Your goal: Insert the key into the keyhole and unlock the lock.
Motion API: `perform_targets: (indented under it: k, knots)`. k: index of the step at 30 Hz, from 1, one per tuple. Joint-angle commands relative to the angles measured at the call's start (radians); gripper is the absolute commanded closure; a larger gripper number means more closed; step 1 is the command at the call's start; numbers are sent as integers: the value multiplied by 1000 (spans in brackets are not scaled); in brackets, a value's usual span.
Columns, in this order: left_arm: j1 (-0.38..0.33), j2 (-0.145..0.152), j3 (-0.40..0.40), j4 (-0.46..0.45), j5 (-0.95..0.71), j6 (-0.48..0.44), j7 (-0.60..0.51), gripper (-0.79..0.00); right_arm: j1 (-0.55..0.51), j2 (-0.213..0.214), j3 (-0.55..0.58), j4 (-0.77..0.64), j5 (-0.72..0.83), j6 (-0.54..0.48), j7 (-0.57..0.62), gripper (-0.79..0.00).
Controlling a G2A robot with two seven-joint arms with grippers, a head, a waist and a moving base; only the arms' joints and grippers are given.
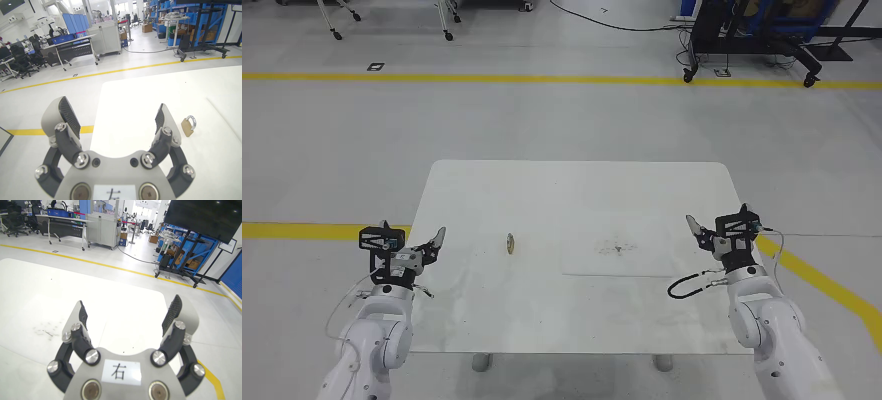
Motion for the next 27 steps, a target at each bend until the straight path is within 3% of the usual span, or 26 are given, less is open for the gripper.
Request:
perform_targets:
  k: [1,8,15,20,27]
  knots:
    - [0,0,0,0,0,0,0,-785,0,0,0,0,0,0,0,-784]
    - [0,0,0,0,0,0,0,-785,3,-1,-10,6,14,-16,4,-785]
    - [0,0,0,0,0,0,0,-785,192,-10,-156,216,141,-303,147,-785]
    - [0,0,0,0,0,0,0,-785,329,-21,-238,400,244,-474,182,-785]
    - [0,0,0,0,0,0,0,-785,432,-20,-303,539,217,-666,231,-785]
